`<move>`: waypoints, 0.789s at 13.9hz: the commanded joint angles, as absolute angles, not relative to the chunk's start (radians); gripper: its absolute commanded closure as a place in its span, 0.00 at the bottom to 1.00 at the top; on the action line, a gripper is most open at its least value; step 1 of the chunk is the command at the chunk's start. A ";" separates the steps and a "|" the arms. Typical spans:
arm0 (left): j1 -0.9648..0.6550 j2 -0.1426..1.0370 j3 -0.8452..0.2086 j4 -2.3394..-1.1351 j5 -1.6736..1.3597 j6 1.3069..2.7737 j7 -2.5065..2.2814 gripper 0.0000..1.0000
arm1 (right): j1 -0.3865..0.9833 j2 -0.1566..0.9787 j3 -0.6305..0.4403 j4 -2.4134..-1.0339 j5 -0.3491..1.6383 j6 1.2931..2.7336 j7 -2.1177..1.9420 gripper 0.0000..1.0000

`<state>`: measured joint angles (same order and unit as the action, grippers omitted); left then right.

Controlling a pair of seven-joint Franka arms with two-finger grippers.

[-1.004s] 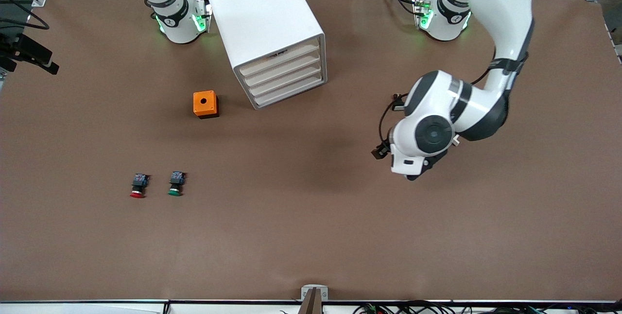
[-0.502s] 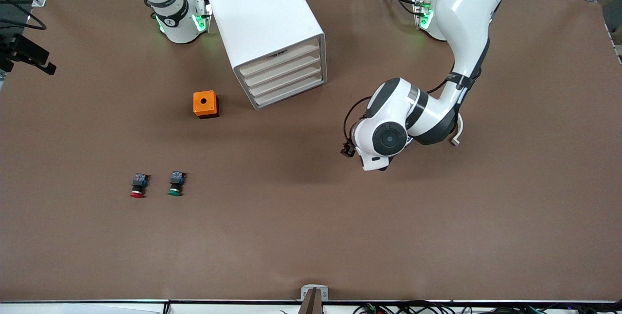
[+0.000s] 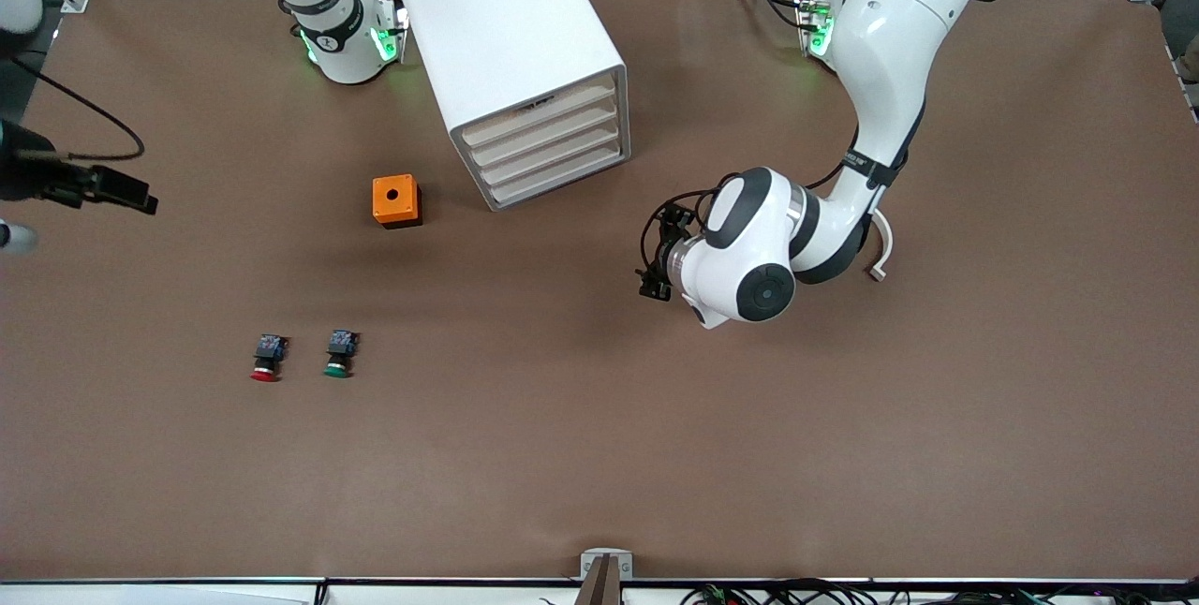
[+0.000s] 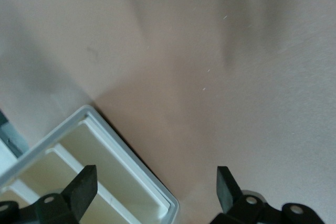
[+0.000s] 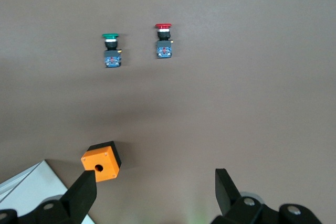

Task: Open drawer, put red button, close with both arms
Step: 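Hook the left gripper on the drawer while the right gripper reaches the red button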

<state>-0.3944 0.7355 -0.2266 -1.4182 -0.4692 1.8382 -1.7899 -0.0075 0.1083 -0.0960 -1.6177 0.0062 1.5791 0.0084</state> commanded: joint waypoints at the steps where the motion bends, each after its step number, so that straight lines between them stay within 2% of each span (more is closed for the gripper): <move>1: -0.413 0.752 -0.222 -1.399 -0.546 1.836 -1.868 0.00 | -0.029 0.184 -0.089 -1.574 0.011 1.626 -0.011 0.00; 5: -0.426 0.770 -0.222 -1.399 -0.673 1.836 -1.933 0.01 | -0.028 0.287 -0.089 -1.609 0.012 1.777 0.001 0.00; 8: -0.446 0.779 -0.222 -1.399 -0.735 1.836 -2.031 0.01 | -0.046 0.330 -0.089 -1.698 0.012 1.981 0.002 0.00; 11: -0.472 0.790 -0.222 -1.397 -0.742 1.836 -2.129 0.01 | -0.048 0.365 -0.089 -1.759 0.018 2.126 0.008 0.00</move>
<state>-0.4480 0.7745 -0.2286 -1.4181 -0.7220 1.8382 -2.0686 -0.0362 0.3660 -0.0984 -1.7176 0.0084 2.0617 0.0042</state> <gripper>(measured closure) 0.013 0.000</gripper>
